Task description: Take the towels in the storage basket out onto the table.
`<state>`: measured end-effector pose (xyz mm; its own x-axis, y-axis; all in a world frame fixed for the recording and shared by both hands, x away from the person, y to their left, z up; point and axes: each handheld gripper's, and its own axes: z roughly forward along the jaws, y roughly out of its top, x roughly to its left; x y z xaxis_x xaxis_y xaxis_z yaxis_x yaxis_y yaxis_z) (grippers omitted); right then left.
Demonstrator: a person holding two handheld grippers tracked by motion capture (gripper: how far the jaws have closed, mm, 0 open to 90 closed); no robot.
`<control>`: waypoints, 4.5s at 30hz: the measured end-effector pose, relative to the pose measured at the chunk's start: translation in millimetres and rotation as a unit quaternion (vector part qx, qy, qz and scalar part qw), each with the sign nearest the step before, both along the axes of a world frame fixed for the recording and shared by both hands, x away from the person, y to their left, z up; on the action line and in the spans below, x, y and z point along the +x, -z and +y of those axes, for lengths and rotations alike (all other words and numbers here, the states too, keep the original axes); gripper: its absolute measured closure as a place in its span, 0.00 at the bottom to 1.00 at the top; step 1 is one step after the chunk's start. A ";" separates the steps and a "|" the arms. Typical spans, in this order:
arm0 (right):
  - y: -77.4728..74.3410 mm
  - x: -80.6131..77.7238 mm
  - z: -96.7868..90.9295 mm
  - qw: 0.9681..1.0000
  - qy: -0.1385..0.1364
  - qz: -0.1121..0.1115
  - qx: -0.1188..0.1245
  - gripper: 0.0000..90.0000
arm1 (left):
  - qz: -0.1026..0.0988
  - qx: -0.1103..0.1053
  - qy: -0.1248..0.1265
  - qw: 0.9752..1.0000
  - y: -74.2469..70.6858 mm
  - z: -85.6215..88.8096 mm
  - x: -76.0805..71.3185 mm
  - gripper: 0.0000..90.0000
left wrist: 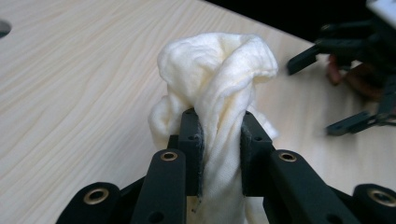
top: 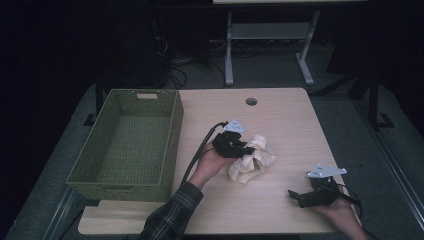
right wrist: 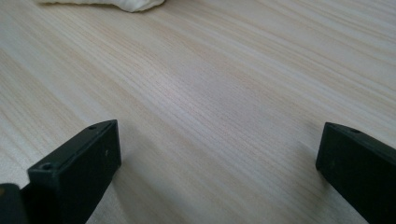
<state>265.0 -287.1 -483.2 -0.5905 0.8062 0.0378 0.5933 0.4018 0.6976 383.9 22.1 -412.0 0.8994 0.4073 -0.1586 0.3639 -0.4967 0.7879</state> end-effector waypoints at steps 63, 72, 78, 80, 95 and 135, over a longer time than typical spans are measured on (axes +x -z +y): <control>-47.8 53.0 76.2 0.995 -0.079 -0.040 0.052 0.62 | -0.036 0.061 -0.097 0.993 37.6 75.9 -45.6 0.52; -45.3 76.8 99.0 0.994 -0.088 -0.036 0.045 0.66 | -0.040 0.063 -0.096 0.993 42.5 71.0 -37.7 0.55; -42.0 86.0 105.1 0.995 -0.086 -0.027 0.037 0.75 | -0.044 0.068 -0.089 0.993 46.2 65.1 -28.6 0.65; -39.5 87.2 105.1 0.996 -0.084 -0.024 0.032 0.80 | -0.041 0.075 -0.087 0.993 47.9 62.9 -26.6 0.71; -54.3 82.4 91.5 0.994 -0.087 -0.052 0.034 0.94 | -0.039 0.071 -0.090 0.993 39.0 62.6 -24.7 1.00; -95.5 112.2 28.1 0.995 -0.020 -0.095 0.038 0.95 | -0.035 0.049 -0.143 0.988 17.1 75.2 -16.3 1.00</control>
<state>377.2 -259.1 -387.7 -0.6237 0.7815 -0.0168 0.4331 0.3635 0.8248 367.6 97.3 -429.1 0.7528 0.6565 -0.0485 0.4472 -0.4560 0.7695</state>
